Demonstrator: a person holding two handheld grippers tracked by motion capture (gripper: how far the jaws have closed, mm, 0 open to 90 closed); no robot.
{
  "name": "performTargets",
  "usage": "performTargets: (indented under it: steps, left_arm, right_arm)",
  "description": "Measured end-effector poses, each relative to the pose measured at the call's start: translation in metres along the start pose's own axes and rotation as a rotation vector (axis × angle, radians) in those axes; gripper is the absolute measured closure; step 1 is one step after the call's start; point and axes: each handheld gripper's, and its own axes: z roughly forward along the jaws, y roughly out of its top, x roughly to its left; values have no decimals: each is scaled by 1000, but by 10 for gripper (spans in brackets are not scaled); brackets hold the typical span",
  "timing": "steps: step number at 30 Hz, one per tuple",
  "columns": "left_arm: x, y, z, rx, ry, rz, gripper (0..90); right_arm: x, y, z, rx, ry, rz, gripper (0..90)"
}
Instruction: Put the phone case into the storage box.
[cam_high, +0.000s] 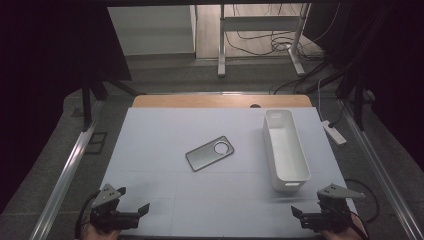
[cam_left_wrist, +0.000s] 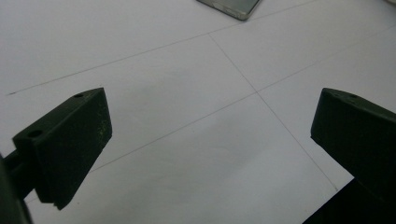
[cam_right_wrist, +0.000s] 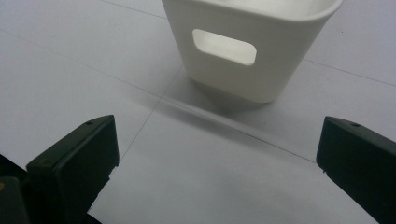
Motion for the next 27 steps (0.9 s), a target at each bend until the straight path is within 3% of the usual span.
performTargets:
  steps: [13, 18, 27]
  left_arm:
    - [-2, 2, 3, 24, 2, 21, 0]
    - [0, 2, 3, 28, -7, 5, 0]
    - [2, 3, 6, 50, -58, 5, 0]
  right_arm:
    - [0, -1, -1, -5, -8, -6, 0]
    - [-1, -1, -1, -16, 0, 8, 0]
    - [-1, -1, -2, -19, 0, 6, 0]
